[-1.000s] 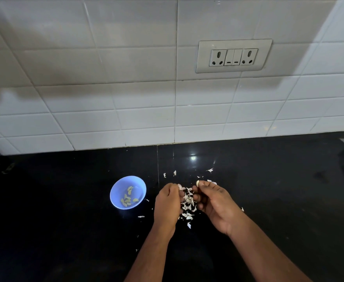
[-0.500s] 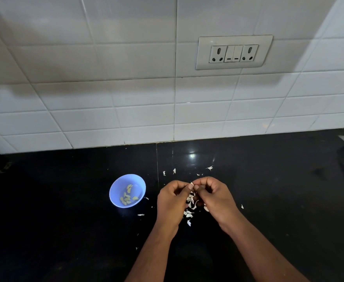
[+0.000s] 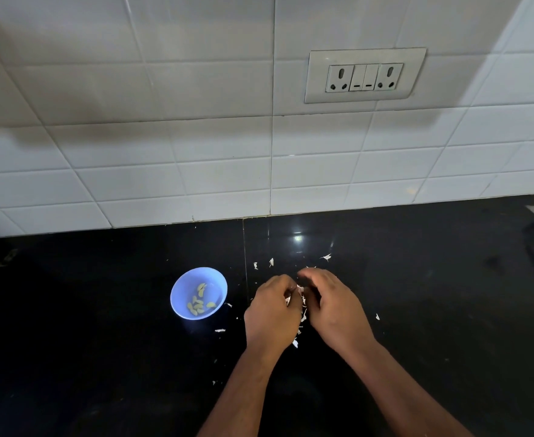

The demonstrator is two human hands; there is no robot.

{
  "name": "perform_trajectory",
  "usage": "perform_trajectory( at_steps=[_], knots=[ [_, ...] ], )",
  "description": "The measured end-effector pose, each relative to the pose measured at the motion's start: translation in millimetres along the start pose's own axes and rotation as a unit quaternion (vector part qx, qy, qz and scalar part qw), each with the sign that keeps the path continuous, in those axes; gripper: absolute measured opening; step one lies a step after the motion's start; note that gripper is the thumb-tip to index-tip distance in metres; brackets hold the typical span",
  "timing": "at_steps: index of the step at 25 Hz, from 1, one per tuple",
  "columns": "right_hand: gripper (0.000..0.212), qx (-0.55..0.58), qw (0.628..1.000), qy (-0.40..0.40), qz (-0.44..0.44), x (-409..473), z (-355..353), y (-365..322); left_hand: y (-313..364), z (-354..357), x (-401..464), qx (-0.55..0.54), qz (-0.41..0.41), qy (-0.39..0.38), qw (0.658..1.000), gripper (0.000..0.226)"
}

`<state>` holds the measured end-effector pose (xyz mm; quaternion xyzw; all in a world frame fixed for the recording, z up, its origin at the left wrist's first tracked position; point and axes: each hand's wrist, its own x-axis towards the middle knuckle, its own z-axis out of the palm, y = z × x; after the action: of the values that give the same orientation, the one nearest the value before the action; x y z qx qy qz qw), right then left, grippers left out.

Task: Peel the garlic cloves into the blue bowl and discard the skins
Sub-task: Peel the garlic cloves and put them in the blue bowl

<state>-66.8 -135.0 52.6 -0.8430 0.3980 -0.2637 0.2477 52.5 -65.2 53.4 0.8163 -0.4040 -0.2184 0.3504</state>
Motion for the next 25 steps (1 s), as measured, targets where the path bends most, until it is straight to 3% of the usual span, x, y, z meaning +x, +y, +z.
perform_trajectory(
  at_steps=[2, 4, 5, 9, 12, 20, 25],
  knots=[
    [0.032, 0.134, 0.986, 0.022, 0.097, 0.3, 4.5, 0.0, 1.5, 0.9, -0.8, -0.112, -0.051, -0.022, 0.992, 0.013],
    [0.037, 0.257, 0.949, 0.024, 0.18, 1.4, 6.8, -1.7, 2.5, 0.6, -0.2, -0.264, -0.119, -0.046, 0.956, 0.022],
    [0.039, 0.268, 0.946, 0.02, 0.18, 0.9, 6.2, -0.9, 2.9, -0.3, -0.2, -0.308, -0.148, -0.058, 0.938, 0.026],
    [0.037, 0.14, 0.988, -0.006, 0.062, -4.6, -3.0, -3.5, 0.2, -1.7, 0.4, -0.333, -0.176, -0.089, 0.922, 0.053],
    [0.034, 0.087, 0.996, 0.001, 0.023, -2.4, -4.1, -6.6, 2.5, -0.4, 0.4, -0.343, -0.139, -0.089, 0.925, 0.039],
    [0.034, 0.246, 0.961, 0.069, 0.102, -6.9, 1.8, -22.0, 9.9, 8.1, 3.5, -0.448, -0.144, -0.086, 0.878, 0.028],
    [0.043, 0.023, 0.997, 0.075, 0.015, -10.4, 12.6, -28.9, 12.9, 15.4, 3.7, -0.465, -0.186, -0.08, 0.862, 0.024]
  ],
)
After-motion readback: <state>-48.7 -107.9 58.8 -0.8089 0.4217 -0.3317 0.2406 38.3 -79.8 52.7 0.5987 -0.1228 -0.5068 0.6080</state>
